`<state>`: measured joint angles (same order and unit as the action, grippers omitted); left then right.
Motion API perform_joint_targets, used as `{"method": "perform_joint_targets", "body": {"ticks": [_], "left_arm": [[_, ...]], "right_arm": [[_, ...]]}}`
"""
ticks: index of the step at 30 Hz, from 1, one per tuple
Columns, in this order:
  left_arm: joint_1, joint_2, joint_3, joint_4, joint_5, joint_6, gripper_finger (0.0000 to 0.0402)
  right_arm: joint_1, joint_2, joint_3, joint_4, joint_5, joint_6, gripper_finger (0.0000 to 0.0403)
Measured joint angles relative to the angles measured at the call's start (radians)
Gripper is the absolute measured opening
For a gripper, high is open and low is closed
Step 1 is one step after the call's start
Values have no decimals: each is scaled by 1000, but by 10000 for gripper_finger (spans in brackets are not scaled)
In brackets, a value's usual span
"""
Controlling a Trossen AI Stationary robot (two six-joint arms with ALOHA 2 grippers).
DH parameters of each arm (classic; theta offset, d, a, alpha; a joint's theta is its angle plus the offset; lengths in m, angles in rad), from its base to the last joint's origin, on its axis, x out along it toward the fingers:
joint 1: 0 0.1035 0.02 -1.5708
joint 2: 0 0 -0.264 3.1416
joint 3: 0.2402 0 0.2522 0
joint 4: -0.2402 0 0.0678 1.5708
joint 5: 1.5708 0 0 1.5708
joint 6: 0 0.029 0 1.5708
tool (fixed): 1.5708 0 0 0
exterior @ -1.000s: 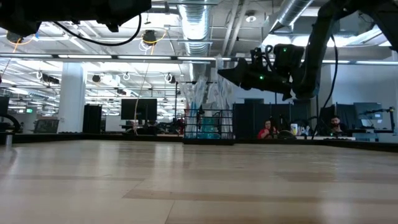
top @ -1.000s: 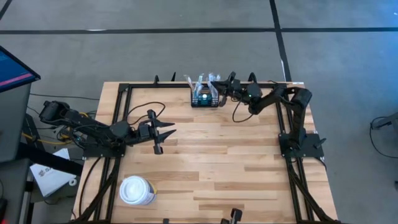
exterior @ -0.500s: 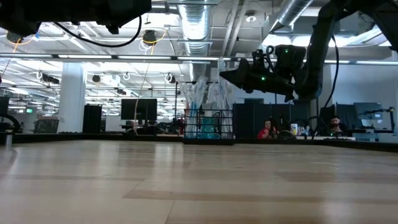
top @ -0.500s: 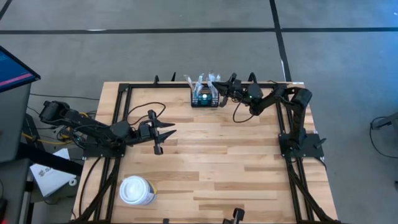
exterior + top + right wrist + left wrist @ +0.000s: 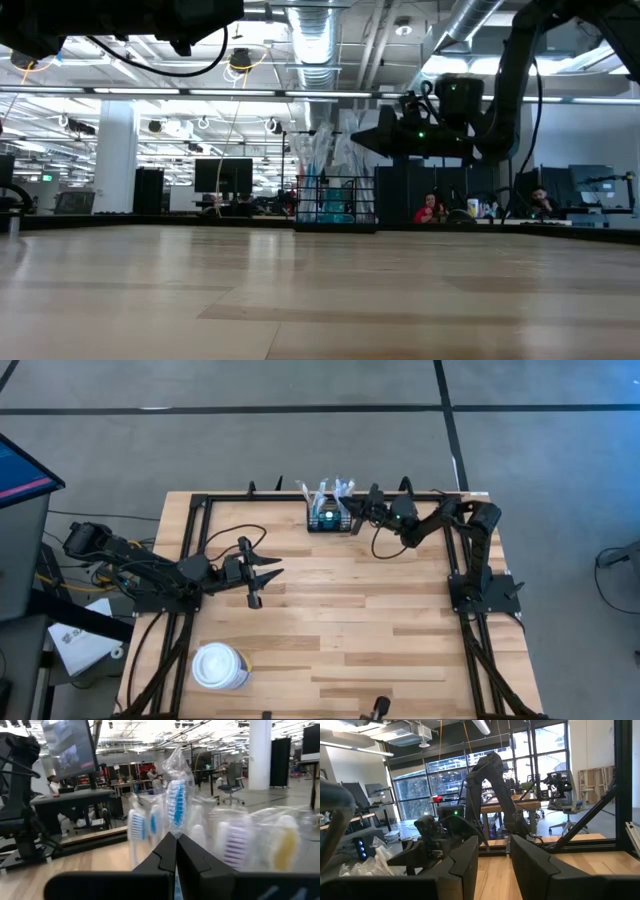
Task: Pick & Place toothbrushing station
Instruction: Put the blue toothbrush into the mesh organizer, then return to Home Position
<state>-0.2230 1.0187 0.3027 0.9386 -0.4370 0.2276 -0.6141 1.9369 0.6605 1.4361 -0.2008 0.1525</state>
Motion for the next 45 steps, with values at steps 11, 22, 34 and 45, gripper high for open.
{"method": "perform_joint_targets", "body": {"ticks": [11,22,34,45], "left_arm": [[0,0,0,-8,0,0,108],[0,0,0,-8,0,0,108],[0,0,0,-8,0,0,108],[0,0,0,-15,0,0,108]], "right_arm": [[24,0,-45,-39,9,-40,0],[23,0,-135,47,26,-48,0],[23,0,-135,40,19,-47,5],[-3,0,-136,39,-38,-28,99]]}}
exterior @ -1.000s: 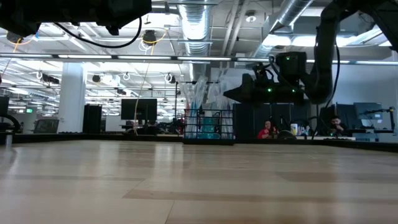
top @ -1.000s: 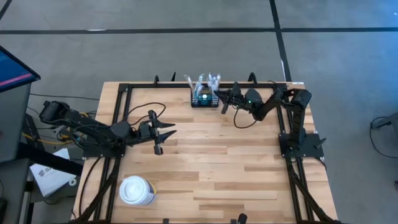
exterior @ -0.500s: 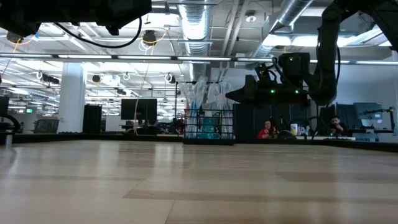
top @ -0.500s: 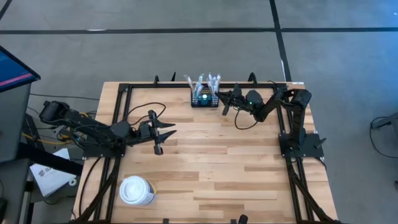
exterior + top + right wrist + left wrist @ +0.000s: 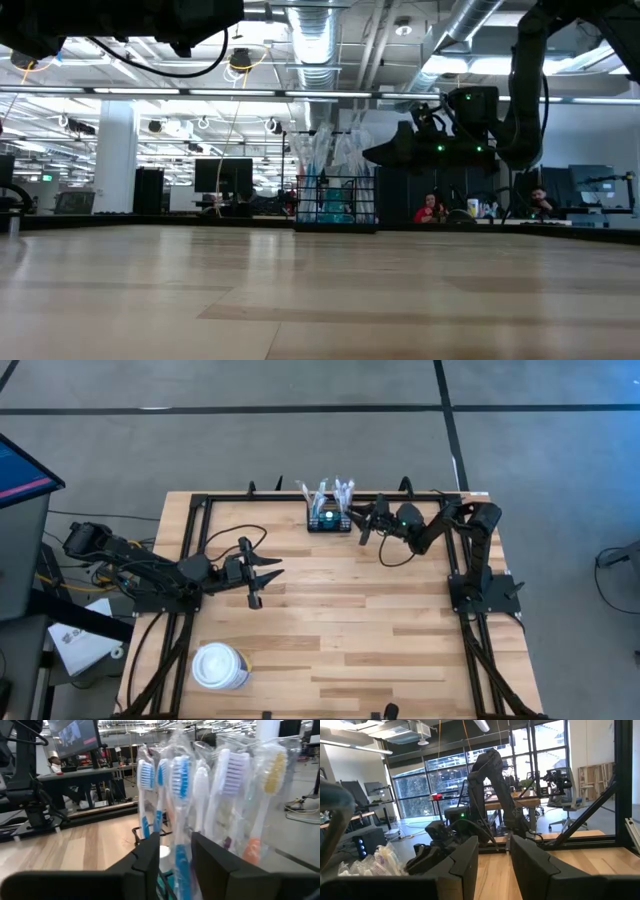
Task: Pick & Place toothbrushing station
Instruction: Return to Home Position
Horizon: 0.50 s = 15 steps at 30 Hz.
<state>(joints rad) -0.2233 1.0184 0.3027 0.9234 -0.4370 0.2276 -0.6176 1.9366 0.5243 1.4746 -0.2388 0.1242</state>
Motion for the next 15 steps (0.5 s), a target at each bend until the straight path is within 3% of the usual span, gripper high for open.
{"method": "perform_joint_targets", "body": {"ticks": [8,15], "left_arm": [[0,0,0,-1,0,0,108],[0,0,0,-3,0,0,108]], "right_arm": [[-2,-48,0,-21,-50,0,130],[-2,-196,0,-270,-56,0,133]]}}
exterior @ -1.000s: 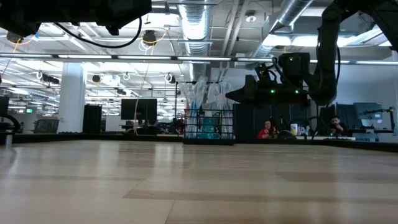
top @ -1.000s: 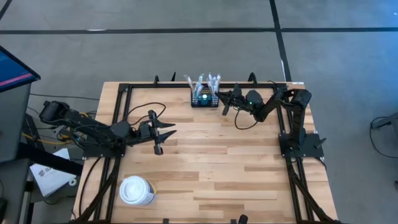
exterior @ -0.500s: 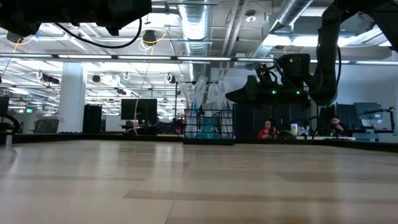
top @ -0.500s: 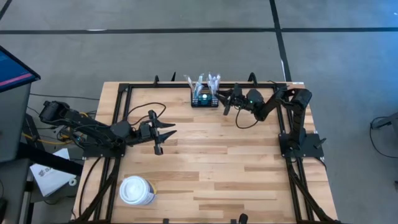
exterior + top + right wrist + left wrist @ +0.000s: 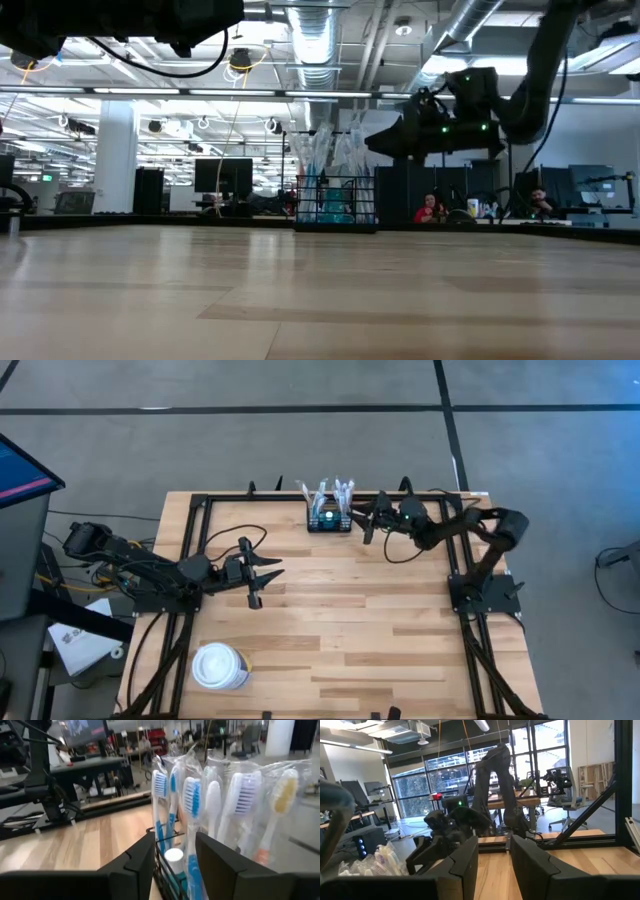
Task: Pick & Place toothbrushing station
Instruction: Return to Home Position
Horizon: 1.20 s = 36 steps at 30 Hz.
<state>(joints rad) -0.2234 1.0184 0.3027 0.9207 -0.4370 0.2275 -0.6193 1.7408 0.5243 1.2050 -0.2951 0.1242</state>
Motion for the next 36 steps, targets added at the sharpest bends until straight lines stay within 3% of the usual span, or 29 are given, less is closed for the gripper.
{"method": "perform_joint_targets", "body": {"ticks": [6,12,22,29,36], "left_arm": [[0,0,0,-1,0,0,108],[0,0,0,-1,0,0,108],[0,0,0,-1,0,0,108],[0,0,0,-5,0,0,108],[0,0,0,-8,0,0,108]], "right_arm": [[-1,-184,0,-279,-2,-1,124],[18,-331,0,-483,-121,0,121],[157,-460,0,-782,-122,43,116],[302,-511,0,-777,85,45,103],[352,-675,0,-865,115,-1,82]]}}
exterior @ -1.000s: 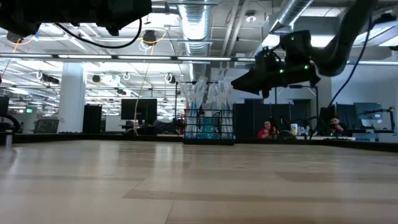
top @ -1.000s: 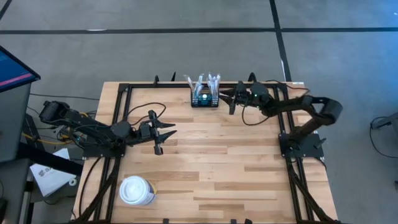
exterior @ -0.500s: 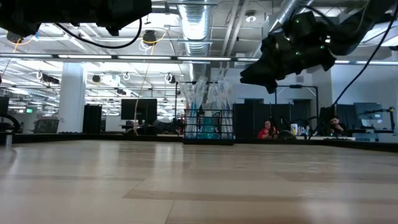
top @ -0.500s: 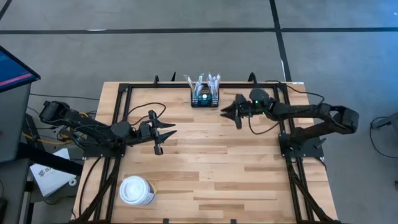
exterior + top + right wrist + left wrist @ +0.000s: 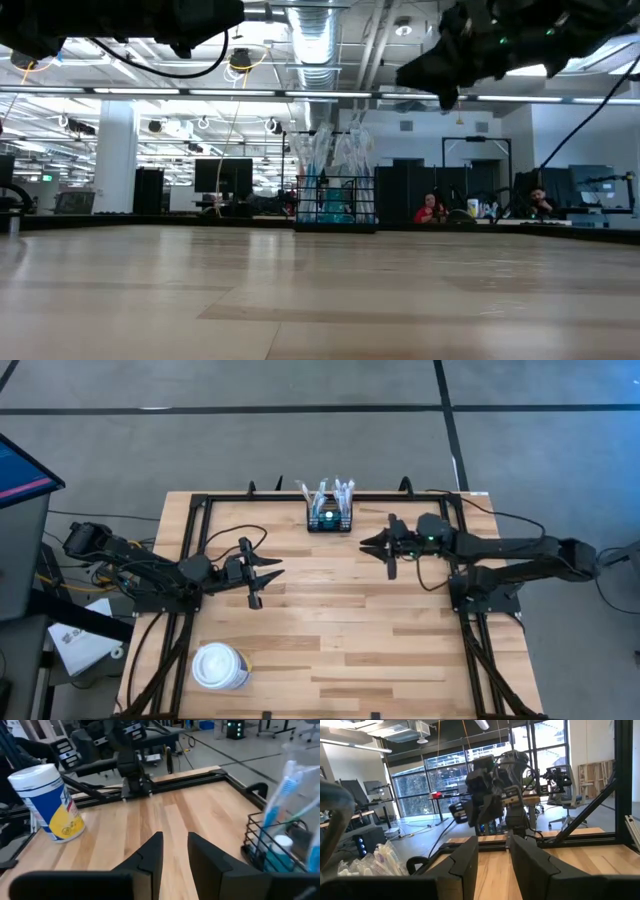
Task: Pick & Place toothbrushing station
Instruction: Return to Home Position
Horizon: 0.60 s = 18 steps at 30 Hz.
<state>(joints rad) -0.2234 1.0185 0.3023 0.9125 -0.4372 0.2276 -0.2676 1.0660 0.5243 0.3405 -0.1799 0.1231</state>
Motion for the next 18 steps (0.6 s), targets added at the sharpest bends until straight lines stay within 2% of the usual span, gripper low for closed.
{"method": "perform_joint_targets", "body": {"ticks": [3,11,18], "left_arm": [[0,0,0,0,0,0,108],[0,0,0,-1,0,0,108],[0,0,0,-5,0,0,108]], "right_arm": [[19,-74,-3,-75,35,-7,73],[109,-259,-123,-59,226,31,57],[197,-465,-209,-53,259,-26,47]]}}
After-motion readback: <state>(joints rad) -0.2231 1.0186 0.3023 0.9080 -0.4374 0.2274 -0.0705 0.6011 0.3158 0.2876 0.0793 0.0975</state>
